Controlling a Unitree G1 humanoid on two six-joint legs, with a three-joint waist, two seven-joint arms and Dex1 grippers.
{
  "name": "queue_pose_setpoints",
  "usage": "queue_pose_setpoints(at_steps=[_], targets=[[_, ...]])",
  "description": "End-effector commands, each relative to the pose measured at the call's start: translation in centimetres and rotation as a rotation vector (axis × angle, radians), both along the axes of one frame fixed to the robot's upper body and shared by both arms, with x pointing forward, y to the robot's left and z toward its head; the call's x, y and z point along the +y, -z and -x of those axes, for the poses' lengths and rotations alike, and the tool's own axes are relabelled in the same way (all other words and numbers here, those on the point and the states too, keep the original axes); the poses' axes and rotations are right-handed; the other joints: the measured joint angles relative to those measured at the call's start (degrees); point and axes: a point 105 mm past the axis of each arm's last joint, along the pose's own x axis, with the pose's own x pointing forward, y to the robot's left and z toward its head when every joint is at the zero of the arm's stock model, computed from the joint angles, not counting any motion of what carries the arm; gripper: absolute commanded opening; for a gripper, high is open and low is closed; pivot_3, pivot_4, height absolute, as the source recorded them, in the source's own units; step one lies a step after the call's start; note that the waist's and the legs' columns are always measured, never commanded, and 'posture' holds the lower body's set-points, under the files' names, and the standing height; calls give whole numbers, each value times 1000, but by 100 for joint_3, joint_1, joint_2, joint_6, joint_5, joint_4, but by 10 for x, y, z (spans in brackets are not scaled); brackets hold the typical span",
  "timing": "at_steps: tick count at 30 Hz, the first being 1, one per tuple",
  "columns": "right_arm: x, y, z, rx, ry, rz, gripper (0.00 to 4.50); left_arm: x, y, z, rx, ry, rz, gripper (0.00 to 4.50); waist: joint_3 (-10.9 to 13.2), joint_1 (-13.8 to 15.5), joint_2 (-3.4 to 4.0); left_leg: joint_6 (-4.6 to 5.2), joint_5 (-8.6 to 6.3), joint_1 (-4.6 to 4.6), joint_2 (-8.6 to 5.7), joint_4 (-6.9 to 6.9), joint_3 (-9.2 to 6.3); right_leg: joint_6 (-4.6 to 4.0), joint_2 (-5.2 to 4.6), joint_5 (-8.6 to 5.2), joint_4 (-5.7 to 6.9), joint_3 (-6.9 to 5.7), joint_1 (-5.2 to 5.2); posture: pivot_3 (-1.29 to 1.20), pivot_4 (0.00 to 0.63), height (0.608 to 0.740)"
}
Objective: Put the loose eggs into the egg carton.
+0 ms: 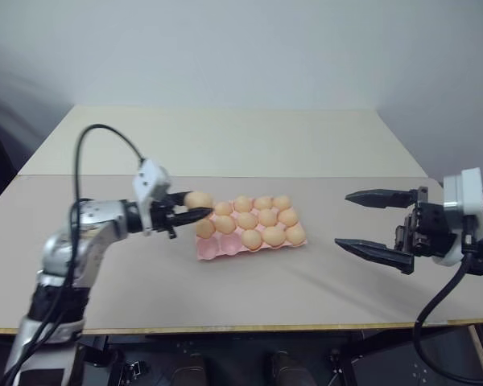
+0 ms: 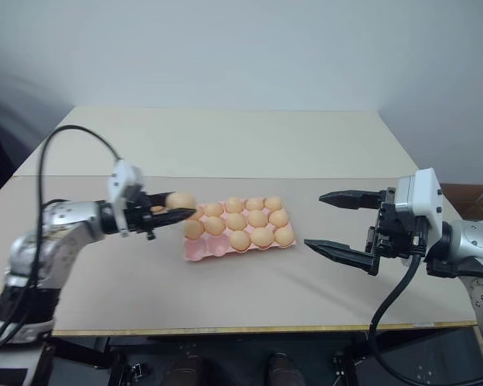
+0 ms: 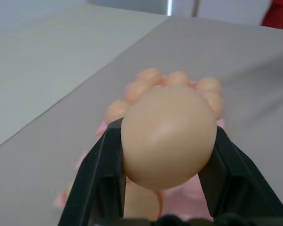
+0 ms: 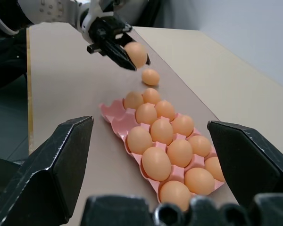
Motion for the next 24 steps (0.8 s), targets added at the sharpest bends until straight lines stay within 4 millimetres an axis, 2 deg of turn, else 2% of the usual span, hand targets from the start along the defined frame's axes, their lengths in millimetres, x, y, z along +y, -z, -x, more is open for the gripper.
queue_pose_setpoints(at_steps=[1, 5, 9, 17, 22, 24], targets=[[2, -8, 6, -45, -4, -8, 4500, -22, 12, -3, 29, 83, -21, 1804, 0, -21, -1, 4, -2, 0, 0, 0, 0, 2, 2, 1, -1, 3, 0, 0, 150, 740], [2, -8, 8, -51, 12, -12, 4500, -29, 23, -2, 50, 111, -49, 1804, 1, -69, -2, 4, -2, 0, 1, 0, -4, 2, 6, 2, 5, 3, -4, 0, 150, 740], [1, -6, 9, -51, 25, -15, 4500, -33, 29, 7, 68, 168, -77, 1804, 1, -65, -2, 5, -1, 8, 1, 0, -7, 0, 5, 0, 12, 1, 2, 0, 150, 740], [1, -6, 9, -52, 30, -19, 4500, -21, 35, -4, 44, 55, -151, 4354, 1, -64, -2, 5, -2, 6, 0, 0, -8, 0, 4, 0, 7, 1, 3, 0, 150, 740], [2, -6, 8, -51, 24, -20, 4500, -13, 32, -2, 34, 35, -148, 4457, 1, -83, -2, 5, -2, 11, 2, 0, -8, -7, 5, -4, 9, 2, 4, 0, 150, 740], [2, -6, 7, -49, 18, -20, 4500, -8, 25, -2, 17, 15, -128, 4457, 1, -81, -2, 5, -2, 10, 2, 0, -8, -6, 5, -4, 9, 2, 4, 0, 150, 740]])
